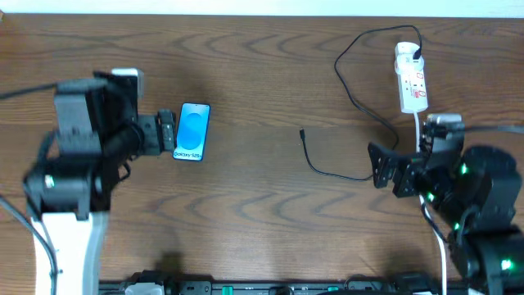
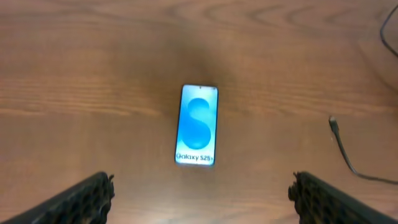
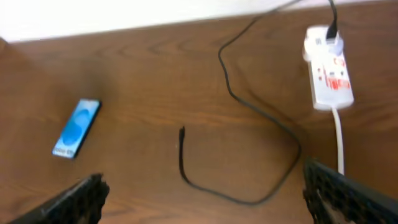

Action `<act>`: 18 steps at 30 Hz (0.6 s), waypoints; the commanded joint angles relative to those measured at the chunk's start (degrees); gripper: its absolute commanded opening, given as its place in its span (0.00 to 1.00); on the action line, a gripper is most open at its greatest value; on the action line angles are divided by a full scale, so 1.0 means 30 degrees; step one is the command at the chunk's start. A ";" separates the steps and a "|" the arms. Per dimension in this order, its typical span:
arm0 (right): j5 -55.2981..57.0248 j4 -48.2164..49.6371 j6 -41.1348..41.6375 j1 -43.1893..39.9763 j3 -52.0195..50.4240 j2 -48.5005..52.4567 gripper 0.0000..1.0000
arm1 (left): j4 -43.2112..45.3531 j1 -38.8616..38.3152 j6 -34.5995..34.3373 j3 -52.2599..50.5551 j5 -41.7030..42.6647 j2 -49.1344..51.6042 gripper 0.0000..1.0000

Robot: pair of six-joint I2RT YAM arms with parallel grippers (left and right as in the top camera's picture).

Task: Plug charger to phone and switch on socket
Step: 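Move the left gripper over the blue phone and lower it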

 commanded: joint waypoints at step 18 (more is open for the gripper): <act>-0.3147 -0.2885 -0.2586 -0.0109 0.5872 0.5326 0.99 | -0.3701 0.0015 0.0466 0.5697 0.1093 0.5020 0.93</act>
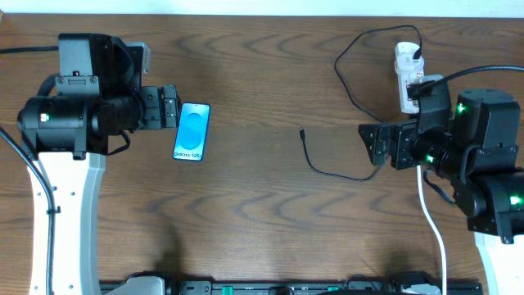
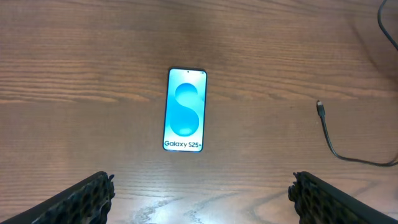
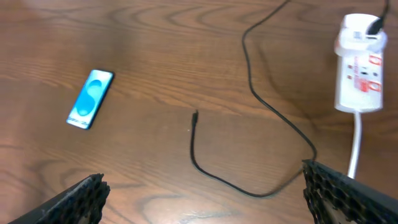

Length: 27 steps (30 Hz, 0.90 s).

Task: Plug charger to phone and switch on socket
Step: 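Move the left gripper over the blue phone and lower it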

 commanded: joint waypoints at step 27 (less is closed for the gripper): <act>-0.1406 -0.0211 -0.0408 -0.0109 0.0379 0.1246 0.99 | 0.2266 -0.0911 -0.1086 -0.0474 -0.1712 0.8255 0.93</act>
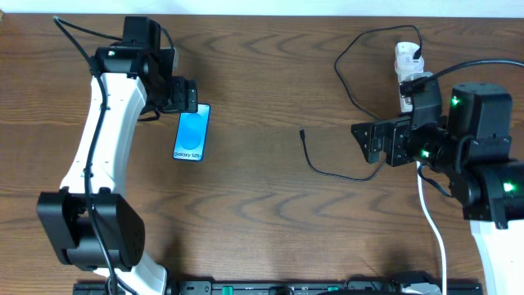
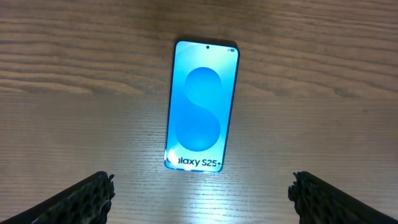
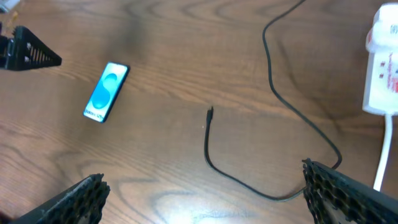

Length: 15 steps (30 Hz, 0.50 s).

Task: Plug charger to phone and switch on socket
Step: 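Move the left gripper over the blue phone and lower it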

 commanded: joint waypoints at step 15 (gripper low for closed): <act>-0.0321 -0.0270 -0.0364 -0.0109 0.0364 0.1144 0.99 | 0.3242 -0.0801 -0.0831 -0.1931 -0.0954 0.3067 0.93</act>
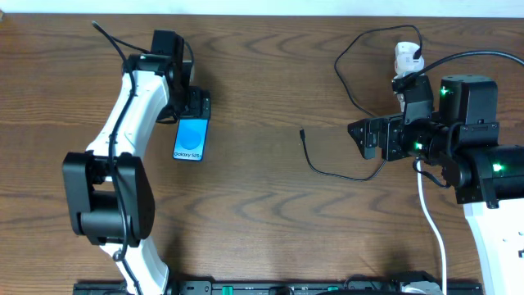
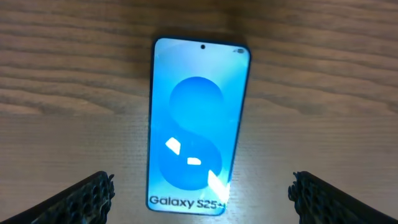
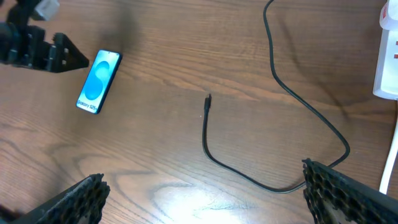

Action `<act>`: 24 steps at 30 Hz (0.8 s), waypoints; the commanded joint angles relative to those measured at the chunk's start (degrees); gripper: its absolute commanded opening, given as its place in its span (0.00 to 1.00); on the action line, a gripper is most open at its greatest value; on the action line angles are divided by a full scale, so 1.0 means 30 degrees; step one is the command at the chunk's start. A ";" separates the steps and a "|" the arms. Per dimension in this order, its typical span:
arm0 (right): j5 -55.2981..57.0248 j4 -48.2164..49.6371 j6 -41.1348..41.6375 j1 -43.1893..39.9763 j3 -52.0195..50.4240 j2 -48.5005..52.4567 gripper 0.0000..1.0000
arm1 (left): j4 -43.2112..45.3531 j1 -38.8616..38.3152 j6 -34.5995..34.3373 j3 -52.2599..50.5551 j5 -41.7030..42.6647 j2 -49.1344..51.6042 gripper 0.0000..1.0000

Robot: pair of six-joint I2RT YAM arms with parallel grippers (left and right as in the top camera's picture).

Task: Plug charger to phone and switch on socket
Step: 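Move the left gripper over the blue phone and lower it, then grasp the blue phone's bottom edge with the left gripper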

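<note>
The phone (image 1: 191, 139) lies flat on the wooden table, its blue screen (image 2: 198, 127) lit and showing "Galaxy S25+". My left gripper (image 1: 194, 106) hovers open just over the phone's far end, its fingers wide on either side of the phone (image 2: 199, 199). The black charger cable (image 1: 344, 176) curls across the table middle, with its free plug tip (image 3: 208, 98) lying loose well right of the phone (image 3: 98, 81). My right gripper (image 1: 364, 139) is open above the cable's loop (image 3: 202, 199). The white socket strip (image 1: 403, 65) is at the back right.
The strip's white lead (image 1: 434, 225) runs toward the front right edge. The black cable climbs in a loop (image 1: 352, 57) to a plug in the strip (image 3: 388, 59). Bare wood lies between the phone and the cable tip.
My left gripper has come closer to the phone, which now fills more of the left wrist view. My right gripper shifted slightly left over the cable. Phone and cable have not moved.
At first my left gripper sat left of the phone and my right arm was low at the front right. Both arms then rose and reached in. The left came over the phone's far end, the right over the cable loop, both open.
</note>
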 commanded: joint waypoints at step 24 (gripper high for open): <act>-0.0393 -0.0423 -0.0350 -0.0109 0.0364 0.0095 0.99 | 0.4590 0.0022 -0.0240 -0.4430 -0.0211 0.1486 0.93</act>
